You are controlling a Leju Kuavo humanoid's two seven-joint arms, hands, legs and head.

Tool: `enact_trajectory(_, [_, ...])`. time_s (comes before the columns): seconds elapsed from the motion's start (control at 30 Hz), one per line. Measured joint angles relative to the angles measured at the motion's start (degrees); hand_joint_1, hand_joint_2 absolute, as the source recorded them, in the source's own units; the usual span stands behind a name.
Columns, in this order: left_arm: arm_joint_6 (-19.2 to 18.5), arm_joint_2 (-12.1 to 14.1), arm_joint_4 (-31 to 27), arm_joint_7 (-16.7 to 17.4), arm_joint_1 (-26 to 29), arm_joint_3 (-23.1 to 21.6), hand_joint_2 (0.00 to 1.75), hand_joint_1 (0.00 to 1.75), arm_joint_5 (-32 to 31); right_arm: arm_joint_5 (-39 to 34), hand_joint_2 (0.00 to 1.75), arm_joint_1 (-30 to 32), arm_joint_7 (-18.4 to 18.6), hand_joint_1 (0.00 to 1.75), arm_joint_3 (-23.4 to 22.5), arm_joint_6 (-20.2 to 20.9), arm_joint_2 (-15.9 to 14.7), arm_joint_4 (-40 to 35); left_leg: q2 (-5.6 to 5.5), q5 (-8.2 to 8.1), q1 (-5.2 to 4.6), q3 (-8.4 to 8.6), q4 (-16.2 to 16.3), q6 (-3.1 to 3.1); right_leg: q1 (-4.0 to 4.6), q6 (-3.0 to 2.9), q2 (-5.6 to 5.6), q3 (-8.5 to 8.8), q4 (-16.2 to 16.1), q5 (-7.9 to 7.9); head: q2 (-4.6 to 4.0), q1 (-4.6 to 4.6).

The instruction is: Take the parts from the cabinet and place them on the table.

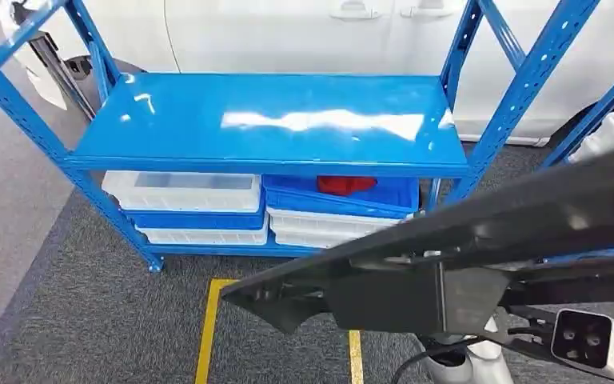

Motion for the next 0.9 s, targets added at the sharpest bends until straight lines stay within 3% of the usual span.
enact_trajectory(0.03, [0.0,0.0,0.0,0.1,0.0,0.0,1.75,0.00,0.0,-0.3,1.75,-0.2,0.0,1.75,-0.3,0.0,0.0,0.1,0.08,1.01,0.40,-0.13,-0.6,0.31,0.20,0.32,0.04,-0.21,0.1,0.25,0.00,-0.02])
enact_trajectory(0.07, [0.0,0.0,0.0,0.1,-0.1,0.0,1.75,0.00,0.0,-0.6,1.75,-0.4,0.0,1.75,-0.6,0.0,0.0,0.2,0.33,1.69,0.48,-0.64,-0.7,0.66,-0.04,0.59,0.22,-0.92,1.4,-1.38,0.00,0.00])
enact_trajectory(0.13, [0.1,0.0,0.0,0.2,-0.1,0.0,1.75,0.00,0.0,-0.6,1.75,-0.9,0.0,1.75,-1.1,-0.4,0.0,0.5,0.39,2.73,0.49,-1.86,-0.7,0.93,-0.25,1.06,0.25,-3.98,9.3,-7.48,0.00,-0.02])
enact_trajectory(0.2, [0.2,0.0,0.0,0.3,0.0,0.0,1.75,0.00,0.0,-0.6,1.75,-1.1,0.0,1.75,-1.1,-1.2,-0.1,1.0,0.40,3.59,0.48,-3.08,-0.5,0.86,-0.45,1.50,0.25,-6.59,17.6,-11.39,0.00,-0.02])
enact_trajectory(0.23, [0.2,0.0,0.0,0.4,0.0,0.0,1.75,0.00,0.0,-0.6,1.75,-1.4,0.0,1.75,-1.1,-1.5,-0.1,1.2,0.04,3.90,0.48,-3.60,-0.4,0.69,-0.61,1.63,0.24,-6.34,18.3,-11.47,0.00,-0.02])
enact_trajectory(0.27, [0.2,0.0,0.0,0.5,0.1,0.0,1.75,0.00,0.0,-0.5,1.75,-1.8,0.0,1.75,-1.1,-2.0,-0.1,1.4,-0.26,4.16,0.52,-4.10,-0.1,0.47,-0.74,1.71,0.24,-4.40,16.3,-10.41,0.00,-0.02])
enact_trajectory(0.33, [0.2,0.0,0.0,0.7,0.1,0.0,1.75,0.00,0.0,-0.4,1.75,-2.6,0.0,1.75,-1.1,-3.2,-0.3,1.6,-0.97,4.39,0.65,-4.85,0.6,0.17,-0.96,1.52,0.77,2.70,5.7,-6.41,0.00,-0.02])
enact_trajectory(0.37, [0.2,0.0,0.0,0.7,0.1,0.0,1.75,0.00,0.0,-0.4,1.75,-2.8,0.0,1.75,-1.1,-3.3,-0.4,1.6,-1.25,4.37,0.69,-5.12,0.9,0.04,-1.12,1.32,2.34,5.17,1.5,-5.89,0.00,-0.02])
enact_trajectory(0.4, [0.2,0.0,0.0,0.8,0.0,0.0,1.75,0.00,0.0,-0.4,1.75,-2.9,0.0,1.75,-1.1,-3.3,-0.5,1.6,-1.53,4.50,0.50,-5.85,1.2,-0.44,-0.98,1.12,4.10,5.42,0.8,-6.81,0.00,-0.02])
enact_trajectory(0.53, [0.2,0.0,0.0,1.0,0.2,0.1,1.75,0.00,0.3,-0.2,1.75,-3.0,0.1,1.75,-1.0,-2.9,-1.0,1.6,-3.14,5.30,0.76,-6.58,1.3,-1.72,-0.57,-0.34,1.96,4.88,0.5,-5.96,0.00,-0.02])
enact_trajectory(0.57, [0.2,0.0,0.0,1.0,0.2,0.1,1.75,0.00,0.5,0.1,1.75,-3.2,0.1,1.75,-0.9,-2.6,-1.0,1.6,-2.44,4.36,0.94,-7.04,2.2,-1.93,-0.81,-0.79,1.23,5.08,0.1,-5.66,0.00,-0.02])
enact_trajectory(0.6, [0.2,0.0,0.0,1.0,0.2,0.1,1.75,0.00,0.7,0.2,1.75,-3.5,0.0,1.75,-0.7,-2.4,-1.0,1.6,-1.51,2.66,0.84,-8.18,4.7,-2.21,-0.86,-0.98,0.92,5.06,0.0,-5.62,0.00,-0.02])
enact_trajectory(0.67, [0.2,0.1,0.0,1.1,0.2,0.2,1.75,0.00,1.0,0.7,1.75,-3.8,0.1,1.75,-0.5,-2.2,-1.2,1.9,-1.01,-1.51,1.03,-12.21,13.6,-2.63,-0.69,-1.32,-0.16,4.97,0.0,-5.58,0.00,-0.02])
enact_trajectory(0.7, [0.0,0.1,0.0,1.2,0.2,0.3,1.75,0.00,1.2,1.0,1.75,-4.0,0.0,1.75,-0.2,-1.9,-1.6,2.1,-0.94,-2.90,1.05,-14.22,18.0,-2.77,-0.61,-1.37,-0.71,4.93,0.1,-5.61,0.00,-0.02])
enact_trajectory(0.73, [0.0,0.1,0.0,1.2,0.3,0.3,1.75,0.00,1.4,1.4,1.75,-4.1,0.1,1.75,0.1,-1.6,-1.8,2.3,-0.87,-2.80,1.06,-14.91,19.5,-2.81,-0.57,-1.37,-1.13,4.94,0.1,-5.62,0.00,-0.02])
enact_trajectory(0.77, [-0.2,0.1,0.0,1.3,0.5,0.4,1.75,0.00,1.4,1.7,1.75,-4.2,0.1,1.75,0.3,-0.9,-2.0,2.5,-0.75,-1.45,1.06,-14.27,18.2,-2.79,-0.55,-1.37,-1.59,4.98,0.1,-5.63,0.00,-0.02])
enact_trajectory(0.83, [-0.3,0.1,0.0,1.6,0.6,0.6,1.75,0.00,1.6,2.0,1.75,-4.3,0.1,1.75,0.7,0.7,-2.2,2.6,0.16,3.53,1.05,-9.64,8.9,-2.49,-0.55,-1.20,-2.43,5.14,0.2,-5.74,0.00,-0.02])
enact_trajectory(0.87, [-0.3,0.2,0.0,1.7,0.5,0.7,1.75,0.00,1.9,2.3,1.75,-4.4,0.0,1.75,0.7,1.3,-2.2,2.6,1.70,5.62,1.00,-6.86,3.5,-2.21,-0.49,-1.00,-2.80,5.31,0.2,-5.87,0.00,-0.02])
enact_trajectory(0.9, [-0.3,0.2,0.0,1.8,0.4,0.9,1.75,0.00,2.1,2.6,1.75,-4.3,0.0,1.75,0.7,2.1,-2.3,2.6,3.15,4.49,0.20,-6.02,1.8,-1.86,-0.10,-0.72,-3.14,5.27,0.2,-5.90,0.00,-0.02])
